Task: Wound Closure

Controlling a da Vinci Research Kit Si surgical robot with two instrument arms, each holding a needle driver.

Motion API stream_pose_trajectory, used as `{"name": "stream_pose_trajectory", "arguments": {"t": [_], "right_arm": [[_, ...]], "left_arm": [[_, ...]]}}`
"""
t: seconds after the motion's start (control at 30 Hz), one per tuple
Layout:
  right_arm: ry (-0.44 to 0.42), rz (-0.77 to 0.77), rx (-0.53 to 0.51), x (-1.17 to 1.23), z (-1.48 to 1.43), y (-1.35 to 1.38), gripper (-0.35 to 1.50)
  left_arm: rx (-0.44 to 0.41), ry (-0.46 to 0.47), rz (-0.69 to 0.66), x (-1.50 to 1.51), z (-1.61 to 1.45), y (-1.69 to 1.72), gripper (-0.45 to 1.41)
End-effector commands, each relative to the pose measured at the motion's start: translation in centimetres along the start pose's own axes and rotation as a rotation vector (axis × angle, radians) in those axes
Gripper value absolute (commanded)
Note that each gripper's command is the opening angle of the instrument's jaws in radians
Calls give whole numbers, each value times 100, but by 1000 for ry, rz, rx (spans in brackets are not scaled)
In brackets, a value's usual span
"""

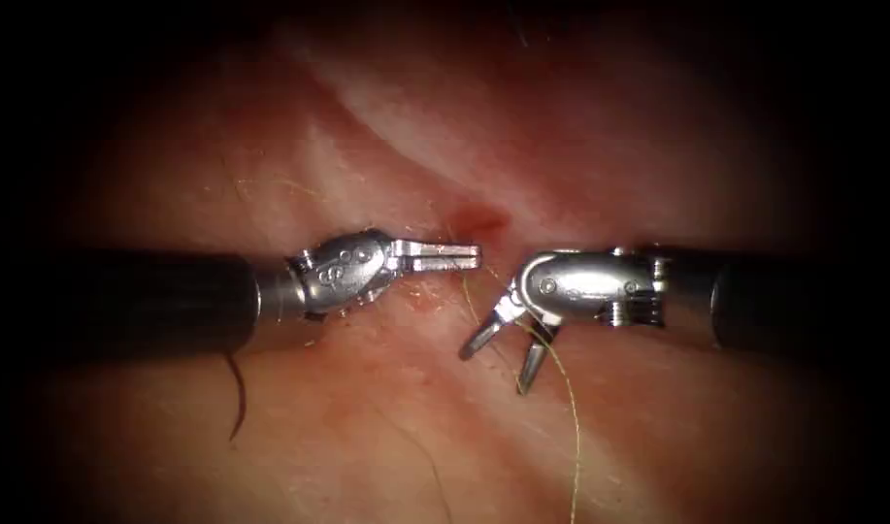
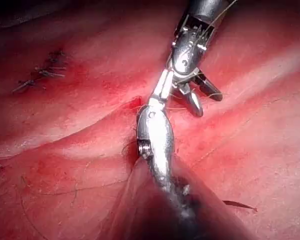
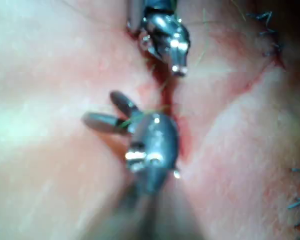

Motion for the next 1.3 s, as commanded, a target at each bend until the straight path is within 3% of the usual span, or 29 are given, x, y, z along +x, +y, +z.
{"name": "stream_pose_trajectory", "arguments": {"t": [0.03, 0.07, 0.13, 0.17, 0.23, 0.6, 0.8, 1.1, 1.3], "right_arm": [[-9, -4, 3, -5, 7, 11, 72], [-9, -4, 3, -5, 7, 11, 72], [-17, -6, 14, -6, 10, 13, 44], [-33, -10, 59, -6, 13, 12, -25], [-49, -15, 72, -6, 13, 12, -35], [-54, -50, 99, -2, 4, 11, -35], [-29, -43, 25, 8, -5, 16, -35], [80, 0, -129, 19, -49, 30, -35], [104, 28, -188, 7, -69, 49, -35]], "left_arm": [[-2, 2, 1, -6, 4, 0, -45], [-2, 2, 1, -6, 4, 0, -45], [-2, 2, 1, -6, 4, 0, -45], [-2, 2, 1, -5, 4, 0, -45], [-2, 2, 0, -5, 4, -1, -45], [-9, 4, -3, 1, -3, 6, -45], [-12, 3, -3, 4, -12, 13, -45], [-16, -5, -22, 11, -6, 69, -45], [-39, -33, -32, 20, 18, 123, -45]]}}
